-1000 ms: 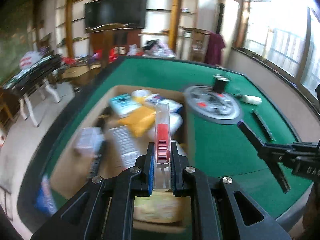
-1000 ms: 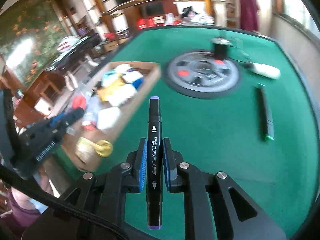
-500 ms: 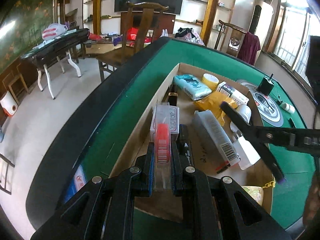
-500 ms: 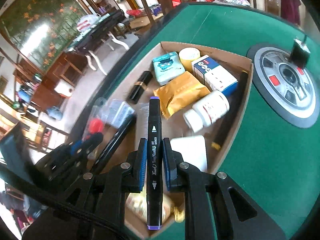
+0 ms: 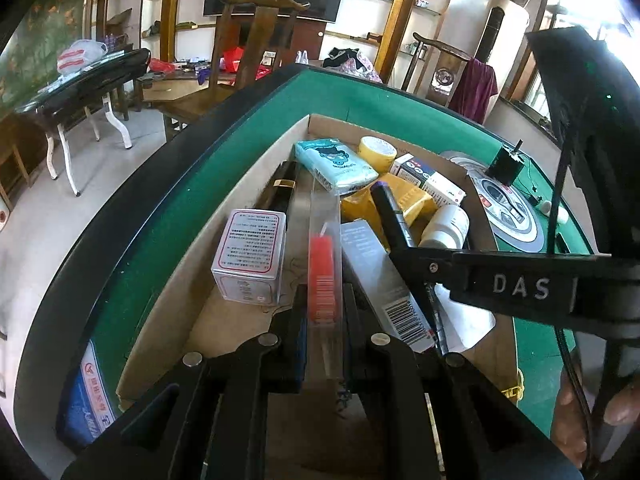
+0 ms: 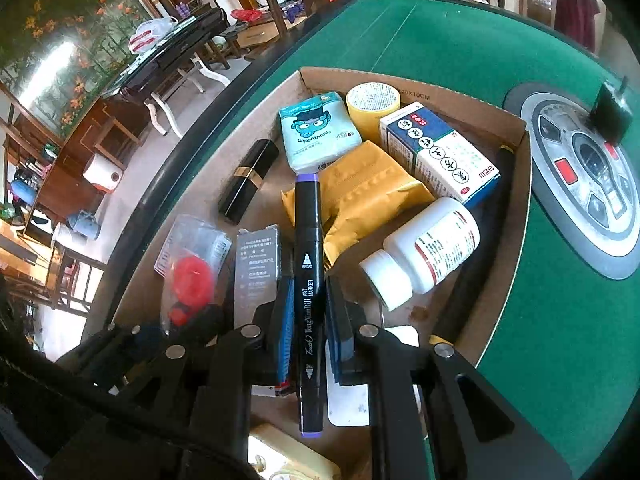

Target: Organize objects

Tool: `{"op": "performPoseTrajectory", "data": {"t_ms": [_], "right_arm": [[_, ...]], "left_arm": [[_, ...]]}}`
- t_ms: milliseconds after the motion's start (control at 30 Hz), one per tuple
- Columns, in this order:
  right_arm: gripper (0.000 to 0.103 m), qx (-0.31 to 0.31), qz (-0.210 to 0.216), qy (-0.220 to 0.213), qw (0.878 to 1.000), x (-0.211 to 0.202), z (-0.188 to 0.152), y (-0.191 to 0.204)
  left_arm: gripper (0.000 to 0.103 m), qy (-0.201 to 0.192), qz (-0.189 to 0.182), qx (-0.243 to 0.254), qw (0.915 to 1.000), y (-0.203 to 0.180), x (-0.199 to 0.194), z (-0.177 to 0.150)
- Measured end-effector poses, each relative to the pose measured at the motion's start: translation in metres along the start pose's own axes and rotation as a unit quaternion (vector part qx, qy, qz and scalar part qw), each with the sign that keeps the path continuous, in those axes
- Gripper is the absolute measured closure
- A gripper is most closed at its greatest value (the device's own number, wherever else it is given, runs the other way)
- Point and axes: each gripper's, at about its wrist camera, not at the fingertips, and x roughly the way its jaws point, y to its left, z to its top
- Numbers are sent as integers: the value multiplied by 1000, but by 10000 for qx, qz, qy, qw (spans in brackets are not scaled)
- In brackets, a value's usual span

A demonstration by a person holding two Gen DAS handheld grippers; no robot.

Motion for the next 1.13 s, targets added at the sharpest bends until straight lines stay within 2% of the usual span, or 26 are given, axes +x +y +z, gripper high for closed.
{"op": "performPoseTrajectory", "data": {"t_ms": [67,100,133,200,233,300,367,433,467,600,833,933,1133], "right_arm": [[90,72,121,-168,9998,-8,-2,-3],[90,83,177,-261,9995,-14,-2,-4],[90,72,212,-408,9989,-22,-3,-4],[88,32,147,-684,9975,-39,-6,-3],[87,4,108,-775,9969,-45,-9,-4],[76,-79,-46,-1013,9948,-60,-16,-4],[71,-145,-280,-1245,9917,-73,-25,-5],[70,-207,-440,-1359,9895,-79,-34,-4],[70,-243,-498,-1389,9888,-82,-40,-5],[70,-357,-659,-1510,9857,-89,-56,-2],[70,-672,-883,-1597,9809,-94,-79,5],[69,-721,-973,-1626,9792,-94,-86,6],[60,-659,-930,-1697,9789,-100,-91,3]], "left_arm": [[87,-61,-35,-4,10000,-1,-3,0],[76,-135,8,17,9999,-3,-7,0],[55,-211,68,30,9997,-4,-11,-1],[29,-528,175,42,9984,-8,-25,-1],[28,-684,210,48,9974,-9,-32,-1],[28,-1033,409,58,9938,-13,-50,1],[23,-1354,599,37,9890,-17,-67,2],[5,-1569,592,39,9858,-19,-80,2],[1,-1653,555,18,9847,-19,-86,2],[1,-1792,622,-188,9817,-15,-103,-1],[1,-1551,672,-226,9853,-22,-99,-7],[1,-1532,903,-268,9837,-24,-100,-14],[1,-1601,1300,-190,9783,-30,-104,-16]]}}
